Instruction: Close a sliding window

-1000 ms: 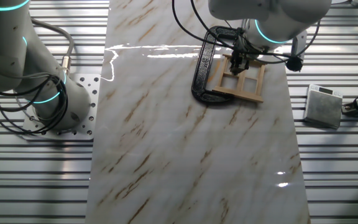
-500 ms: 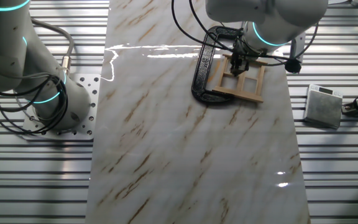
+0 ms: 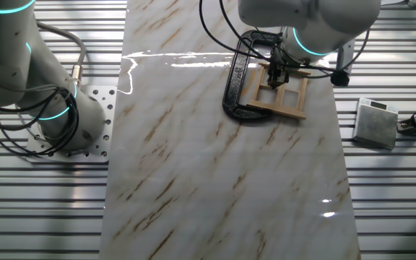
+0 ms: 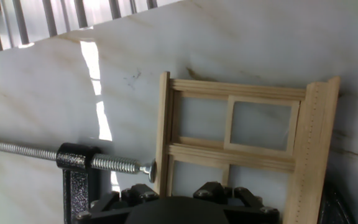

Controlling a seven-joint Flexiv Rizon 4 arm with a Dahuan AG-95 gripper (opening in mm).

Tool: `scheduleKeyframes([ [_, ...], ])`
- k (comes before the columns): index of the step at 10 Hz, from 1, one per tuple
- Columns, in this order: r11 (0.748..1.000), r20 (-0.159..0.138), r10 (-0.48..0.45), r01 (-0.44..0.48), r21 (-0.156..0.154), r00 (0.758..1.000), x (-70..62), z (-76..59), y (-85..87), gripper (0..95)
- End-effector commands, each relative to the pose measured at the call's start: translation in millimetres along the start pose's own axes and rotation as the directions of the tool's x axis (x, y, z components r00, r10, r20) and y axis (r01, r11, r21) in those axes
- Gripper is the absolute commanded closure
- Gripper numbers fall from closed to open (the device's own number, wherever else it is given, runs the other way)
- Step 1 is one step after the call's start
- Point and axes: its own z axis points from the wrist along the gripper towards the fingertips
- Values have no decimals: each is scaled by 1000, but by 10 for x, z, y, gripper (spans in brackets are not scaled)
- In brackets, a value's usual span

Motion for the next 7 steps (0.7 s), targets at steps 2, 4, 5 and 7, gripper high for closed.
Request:
scheduleKeyframes([
  [2,1000,10,-10,10,-15,1000,1,0,7,190],
  [4,999,19,-15,15,-28,1000,2,1,9,0],
  [5,999,22,-14,15,-35,1000,0,7,16,0],
  [7,999,30,-5,6,-42,1000,-7,40,56,0],
])
